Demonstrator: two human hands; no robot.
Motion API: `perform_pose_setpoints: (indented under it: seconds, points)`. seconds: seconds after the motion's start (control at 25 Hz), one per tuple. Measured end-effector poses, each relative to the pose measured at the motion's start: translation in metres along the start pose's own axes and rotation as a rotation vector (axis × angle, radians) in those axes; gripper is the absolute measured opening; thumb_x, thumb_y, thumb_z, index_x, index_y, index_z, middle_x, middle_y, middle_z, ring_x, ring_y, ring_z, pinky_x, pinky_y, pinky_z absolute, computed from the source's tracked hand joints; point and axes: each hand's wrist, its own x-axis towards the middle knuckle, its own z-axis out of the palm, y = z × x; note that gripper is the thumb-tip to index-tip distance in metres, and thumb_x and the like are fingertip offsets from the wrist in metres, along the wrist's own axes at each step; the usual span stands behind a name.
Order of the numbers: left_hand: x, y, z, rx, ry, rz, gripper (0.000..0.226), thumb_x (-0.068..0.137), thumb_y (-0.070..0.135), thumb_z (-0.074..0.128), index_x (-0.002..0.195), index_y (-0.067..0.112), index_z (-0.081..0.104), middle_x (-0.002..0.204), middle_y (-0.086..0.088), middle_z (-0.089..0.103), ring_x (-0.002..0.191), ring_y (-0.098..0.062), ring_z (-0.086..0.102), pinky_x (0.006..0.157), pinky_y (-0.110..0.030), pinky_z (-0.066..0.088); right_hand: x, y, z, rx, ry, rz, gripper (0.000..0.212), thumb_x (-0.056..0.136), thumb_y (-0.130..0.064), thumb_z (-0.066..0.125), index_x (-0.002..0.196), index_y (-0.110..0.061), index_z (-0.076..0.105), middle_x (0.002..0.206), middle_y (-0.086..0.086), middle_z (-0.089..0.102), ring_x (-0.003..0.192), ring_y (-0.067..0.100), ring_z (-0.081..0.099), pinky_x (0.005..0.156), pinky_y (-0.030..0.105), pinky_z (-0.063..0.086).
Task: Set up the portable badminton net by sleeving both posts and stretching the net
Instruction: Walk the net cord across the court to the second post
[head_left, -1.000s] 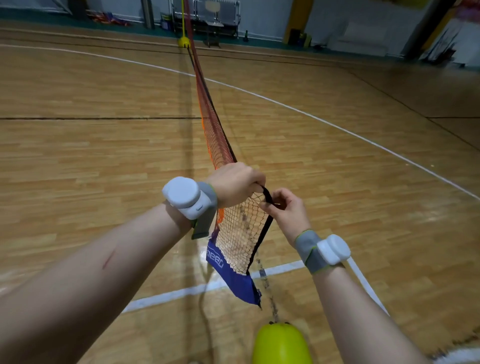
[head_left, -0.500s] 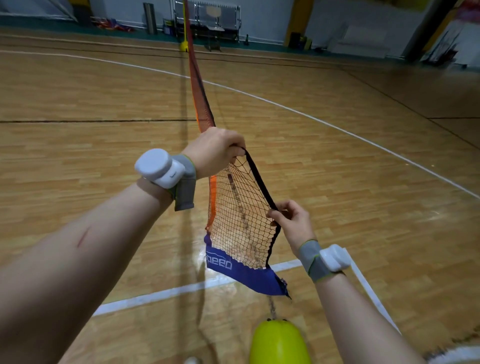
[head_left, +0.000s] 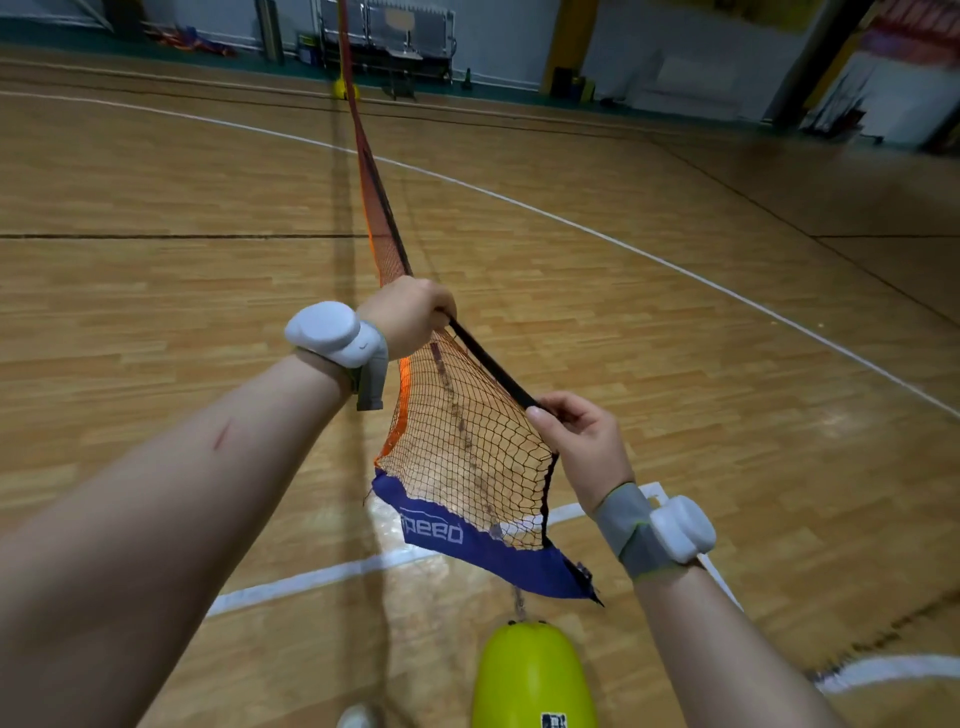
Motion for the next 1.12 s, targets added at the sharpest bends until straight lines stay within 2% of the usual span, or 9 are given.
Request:
perform_pose_setpoints:
  seconds: [0.12,0.2,0.28,0.36,0.52,0.68,0.84,0.92,1.12]
  points:
    - [-0.021,0.028,0.019,0.011,-0.21,0.1,0.039,0.089,-0.002,0.044,0.114,0.02,0.063,0.122,-0.004,0.062,0.113,-0.021,0.056,0.097,-0.037,0.046,-0.013,-0.009,-0.003,-0.054,-0.055,-0.035,0.014,0.084,-0.004,0.062,0.084,-0.016,0.068,0.072,-0.012,0.065,0.067,-0.007,0.059,0.065,0.01,0.047]
    - [-0.042,0.05,0.03,-0.052,-0.273,0.217,0.046,0.083,-0.001,0.045,0.118,0.023,0.059,0.123,0.0,0.061,0.114,-0.016,0.054,0.097,-0.036,0.046,-0.021,-0.011,-0.004,-0.06,-0.067,-0.035,0.013,0.085,-0.003,0.061,0.088,-0.014,0.067,0.074,-0.01,0.065,0.068,-0.007,0.059,0.067,0.01,0.047]
    - [-0.062,0.062,0.036,-0.066,-0.27,0.28,0.034,0.083,0.01,0.051,0.113,0.021,0.061,0.113,-0.001,0.065,0.106,-0.018,0.058,0.091,-0.036,0.048,-0.028,-0.01,-0.003,-0.038,-0.087,-0.025,0.015,0.085,-0.001,0.06,0.087,-0.014,0.066,0.064,-0.017,0.064,0.061,-0.008,0.057,0.062,0.009,0.046]
    - [-0.074,0.066,0.038,-0.021,-0.255,0.272,0.02,0.087,0.023,0.055,0.104,0.016,0.064,0.1,-0.005,0.068,0.094,-0.023,0.061,0.082,-0.037,0.049,-0.034,-0.008,-0.002,-0.036,-0.115,-0.026,0.018,0.084,0.001,0.061,0.082,-0.016,0.066,0.062,-0.015,0.063,0.058,-0.007,0.057,0.06,0.008,0.046]
    - [-0.095,0.064,0.031,0.077,-0.283,0.227,0.017,0.089,0.029,0.055,0.094,0.016,0.066,0.087,-0.005,0.067,0.08,-0.024,0.059,0.076,-0.039,0.049,-0.047,-0.005,0.009,-0.024,-0.137,0.004,0.024,0.079,0.0,0.067,0.072,-0.022,0.063,0.063,-0.016,0.064,0.063,-0.007,0.059,0.063,0.008,0.046]
    - [-0.112,0.058,0.022,0.084,-0.283,0.232,0.014,0.089,0.024,0.056,0.085,0.016,0.066,0.072,0.0,0.059,0.07,-0.021,0.052,0.068,-0.034,0.044,-0.055,-0.002,0.022,0.002,-0.144,0.063,0.019,0.081,-0.004,0.067,0.074,-0.02,0.059,0.071,-0.003,0.058,0.066,0.003,0.055,0.066,0.015,0.045]
    - [-0.13,0.047,0.0,0.008,-0.176,0.205,0.014,0.088,0.019,0.057,0.092,0.014,0.069,0.08,-0.003,0.065,0.072,-0.018,0.052,0.065,-0.026,0.037,-0.069,-0.001,0.044,-0.036,-0.207,0.115,0.012,0.083,-0.005,0.064,0.081,-0.014,0.056,0.081,0.004,0.057,0.077,0.01,0.054,0.076,0.024,0.045]
    - [-0.136,0.043,-0.012,-0.03,-0.1,0.204,0.016,0.087,0.017,0.058,0.096,0.015,0.07,0.086,-0.006,0.07,0.078,-0.021,0.058,0.068,-0.027,0.04,-0.078,0.003,0.053,-0.062,-0.198,0.163,0.011,0.083,-0.001,0.063,0.082,-0.01,0.056,0.085,0.01,0.057,0.082,0.015,0.054,0.08,0.029,0.045]
    - [-0.15,0.036,-0.027,-0.083,-0.021,0.232,0.016,0.087,0.012,0.058,0.097,0.013,0.071,0.088,-0.008,0.072,0.08,-0.022,0.066,0.074,-0.025,0.045,-0.1,0.009,0.06,-0.016,-0.109,0.205,0.028,0.082,0.004,0.061,0.07,-0.02,0.053,0.081,0.009,0.052,0.077,0.016,0.053,0.069,0.011,0.046]
